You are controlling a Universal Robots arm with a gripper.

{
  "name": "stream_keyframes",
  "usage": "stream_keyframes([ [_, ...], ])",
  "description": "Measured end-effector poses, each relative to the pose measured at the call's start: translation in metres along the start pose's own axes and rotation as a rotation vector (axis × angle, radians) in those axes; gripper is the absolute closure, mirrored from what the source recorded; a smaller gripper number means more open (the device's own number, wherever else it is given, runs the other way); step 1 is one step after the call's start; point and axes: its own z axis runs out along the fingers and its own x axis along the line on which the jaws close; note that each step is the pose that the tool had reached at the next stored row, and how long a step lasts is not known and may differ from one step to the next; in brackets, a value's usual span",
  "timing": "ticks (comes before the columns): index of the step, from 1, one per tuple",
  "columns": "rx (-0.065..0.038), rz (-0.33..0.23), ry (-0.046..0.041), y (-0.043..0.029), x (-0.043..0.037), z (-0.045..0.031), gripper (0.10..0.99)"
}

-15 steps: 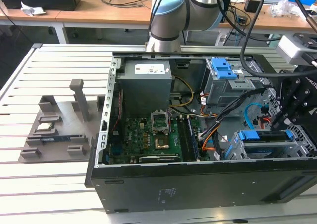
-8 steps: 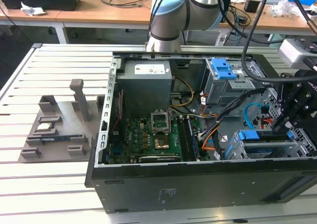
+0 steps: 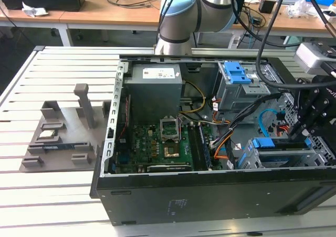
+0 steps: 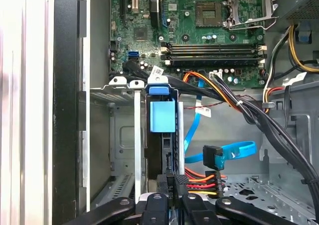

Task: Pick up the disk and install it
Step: 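Insert the first disk wire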

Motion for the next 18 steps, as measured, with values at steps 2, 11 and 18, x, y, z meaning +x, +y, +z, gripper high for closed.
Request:
stream_keyframes([
  [2,0.001,0.000,-0.0003,0.0004,-0.0001,-0.0013,0.918],
  [11,0.001,0.000,-0.0025,0.0009,-0.0010,0.0034,0.918],
  [18,0.001,0.000,-0.0034,0.0007,-0.0009,0.0077,0.906],
])
